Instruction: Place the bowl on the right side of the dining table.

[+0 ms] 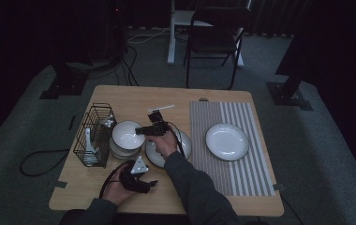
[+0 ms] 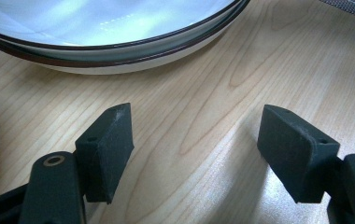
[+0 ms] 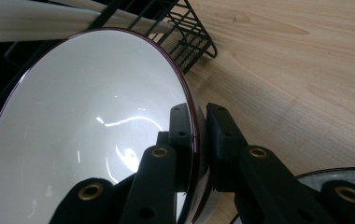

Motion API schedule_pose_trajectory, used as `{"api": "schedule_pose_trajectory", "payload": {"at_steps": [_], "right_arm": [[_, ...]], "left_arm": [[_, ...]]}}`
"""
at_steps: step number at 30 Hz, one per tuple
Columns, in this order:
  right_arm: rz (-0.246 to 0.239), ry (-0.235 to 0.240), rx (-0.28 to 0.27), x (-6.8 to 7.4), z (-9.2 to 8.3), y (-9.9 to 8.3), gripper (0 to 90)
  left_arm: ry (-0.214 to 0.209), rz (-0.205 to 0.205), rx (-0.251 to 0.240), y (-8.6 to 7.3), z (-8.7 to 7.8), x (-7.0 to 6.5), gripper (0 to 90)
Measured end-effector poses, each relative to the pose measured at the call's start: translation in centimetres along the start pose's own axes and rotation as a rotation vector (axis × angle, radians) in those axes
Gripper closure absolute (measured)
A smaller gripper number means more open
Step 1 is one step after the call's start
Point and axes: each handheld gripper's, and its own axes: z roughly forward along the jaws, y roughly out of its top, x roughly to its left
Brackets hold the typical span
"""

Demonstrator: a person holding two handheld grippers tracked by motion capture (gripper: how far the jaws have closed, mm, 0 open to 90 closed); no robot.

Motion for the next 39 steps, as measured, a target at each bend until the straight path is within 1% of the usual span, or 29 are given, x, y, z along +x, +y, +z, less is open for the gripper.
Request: {"api": "schedule_pose_trajectory", "payload": {"at_steps": [1,2,7,13,14,20,32,39], "right_arm": [[0.0,0.0,0.0,0.0,0.0,0.0,81.8],[0.008,0.011,-0.006,-0.1,-0.2,0.1,81.9],[0.013,0.019,-0.016,-0.2,-0.8,0.2,81.8],[0.021,0.021,-0.03,-0.4,-1.4,0.3,81.8],[0.029,0.023,-0.04,-0.7,-1.9,0.3,81.8],[0.051,0.026,-0.066,-1.6,-3.1,0.4,81.8],[0.091,-0.005,-0.102,-3.6,-5.5,0.0,81.8],[0.105,-0.031,-0.118,-4.7,-6.9,-0.2,81.8]], "left_arm": [[0.0,0.0,0.0,0.0,0.0,0.0,27.5],[0.0,0.0,0.0,0.0,0.0,0.0,27.5],[0.0,-0.001,-0.001,0.0,0.0,0.0,27.5],[0.0,-0.001,-0.001,0.0,0.0,0.0,27.5],[0.0,0.0,-0.001,0.0,0.0,0.0,27.5],[0.0,0.003,0.001,0.0,0.0,0.0,27.4],[-0.001,0.001,0.0,0.0,0.0,0.0,27.4],[0.0,-0.001,-0.001,0.0,0.0,0.0,27.4]]}}
